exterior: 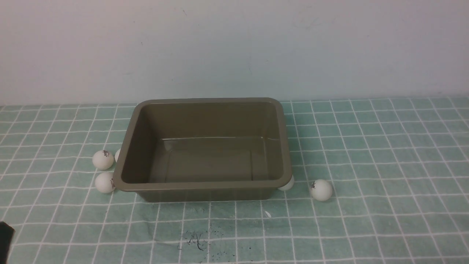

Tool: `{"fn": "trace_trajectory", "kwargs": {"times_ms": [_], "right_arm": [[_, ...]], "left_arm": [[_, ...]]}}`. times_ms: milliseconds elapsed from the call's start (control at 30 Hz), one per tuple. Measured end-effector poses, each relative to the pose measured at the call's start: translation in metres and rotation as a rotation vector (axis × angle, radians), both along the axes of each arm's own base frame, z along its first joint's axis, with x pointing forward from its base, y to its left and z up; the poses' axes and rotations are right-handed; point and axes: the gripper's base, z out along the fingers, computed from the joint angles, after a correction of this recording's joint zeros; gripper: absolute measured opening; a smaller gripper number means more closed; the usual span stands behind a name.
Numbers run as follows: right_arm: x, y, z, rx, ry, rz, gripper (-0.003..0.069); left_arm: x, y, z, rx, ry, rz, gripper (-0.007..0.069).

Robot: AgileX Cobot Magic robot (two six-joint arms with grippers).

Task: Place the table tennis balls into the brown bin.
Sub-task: 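Reach for and grasp a ping pong ball on the table beside the basket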

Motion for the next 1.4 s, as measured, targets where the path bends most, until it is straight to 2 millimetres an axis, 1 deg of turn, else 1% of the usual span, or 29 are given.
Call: {"fn": "trace_trajectory", "kwargs": {"times_ms": [33,67,133,167,233,300,367,433,467,500,533,567,633,700,733,800,833,867,933,1000,1067,1100,1133,1167,1267,1300,1333,1367,1400], "right_arm": [[0.0,0.0,0.0,0.0,0.0,0.0,-0.001],[0.0,0.0,0.0,0.0,0.0,0.0,-0.001],[0.0,0.0,0.0,-0.005,-0.001,0.0,-0.001],[0.0,0.0,0.0,-0.006,-0.002,0.0,-0.001],[0.0,0.0,0.0,-0.012,-0.005,0.0,-0.001],[0.0,0.0,0.0,-0.017,-0.007,0.0,-0.001],[0.0,0.0,0.001,-0.012,-0.017,0.001,-0.001],[0.001,0.001,0.001,0.013,-0.032,0.004,-0.001],[0.002,0.003,0.006,0.145,-0.103,0.01,-0.001],[0.002,0.003,0.007,0.162,-0.112,0.01,-0.001],[0.002,0.004,0.012,0.242,-0.162,0.013,-0.001],[0.003,0.005,0.018,0.378,-0.232,0.013,-0.001],[0.002,0.004,0.024,0.509,-0.298,0.011,-0.001],[0.002,0.003,0.029,0.625,-0.356,0.006,-0.001],[0.002,0.002,0.031,0.655,-0.374,0.004,-0.001],[0.001,0.002,0.033,0.694,-0.393,0.0,-0.001],[0.001,0.001,0.033,0.71,-0.399,-0.001,-0.001],[0.001,0.001,0.034,0.743,-0.412,-0.004,-0.001],[0.001,0.0,0.034,0.775,-0.411,-0.007,-0.001],[0.001,0.003,0.035,0.792,-0.348,0.004,-0.001],[0.0,0.006,0.04,0.784,-0.29,0.024,-0.001],[-0.001,0.011,0.052,0.738,-0.188,0.052,-0.001],[-0.001,0.013,0.061,0.711,-0.165,0.066,-0.001],[0.0,0.015,0.072,0.671,-0.108,0.081,-0.001],[0.011,0.021,0.097,0.55,0.071,0.117,-0.001],[0.017,0.023,0.107,0.492,0.13,0.137,-0.001],[0.021,0.024,0.113,0.467,0.166,0.145,-0.001],[0.024,0.025,0.119,0.438,0.182,0.156,-0.001],[0.031,0.027,0.126,0.394,0.23,0.172,-0.001]], "left_arm": [[0.0,0.002,0.004,-0.037,-0.048,0.024,-0.0005],[-0.002,0.009,0.013,-0.141,-0.151,0.08,-0.0005],[-0.006,0.017,0.023,-0.214,-0.267,0.146,-0.0005],[-0.007,0.018,0.026,-0.231,-0.29,0.156,-0.0005],[-0.011,0.018,0.042,-0.254,-0.339,0.147,-0.0005],[-0.014,0.013,0.068,-0.247,-0.332,0.085,-0.0005],[-0.01,0.005,0.091,-0.205,-0.25,0.016,-0.0005],[-0.004,-0.001,0.104,-0.156,-0.163,-0.034,-0.0005],[0.013,-0.011,0.121,-0.064,0.023,-0.12,-0.0005],[0.018,-0.012,0.125,-0.053,0.049,-0.129,-0.0005],[0.027,-0.016,0.127,-0.016,0.153,-0.174,-0.0005],[0.045,-0.022,0.129,0.025,0.313,-0.236,-0.0005],[0.062,-0.026,0.127,0.054,0.474,-0.29,-0.0005],[0.091,-0.03,0.116,0.086,0.715,-0.357,-0.0005],[0.101,-0.03,0.109,0.098,0.794,-0.37,-0.0005],[0.118,-0.028,0.095,0.125,0.902,-0.374,-0.0005],[0.123,-0.027,0.09,0.14,0.929,-0.37,-0.0005],[0.133,-0.025,0.08,0.159,0.986,-0.361,-0.0005],[0.143,-0.022,0.07,0.165,1.032,-0.341,-0.0005],[0.157,-0.016,0.062,0.141,1.063,-0.3,-0.0005],[0.165,-0.012,0.059,0.127,1.072,-0.278,-0.0005],[0.176,-0.007,0.057,0.118,1.078,-0.257,-0.0005],[0.18,-0.004,0.057,0.114,1.082,-0.25,-0.0005],[0.187,-0.001,0.055,0.115,1.088,-0.244,-0.0005],[0.212,0.004,0.048,0.144,1.098,-0.246,0.0001],[0.224,0.005,0.042,0.159,1.105,-0.25,0.0022],[0.229,0.006,0.039,0.166,1.109,-0.253,0.003],[0.235,0.006,0.035,0.173,1.116,-0.257,0.0056],[0.244,0.007,0.029,0.183,1.124,-0.261,0.0097]]}}
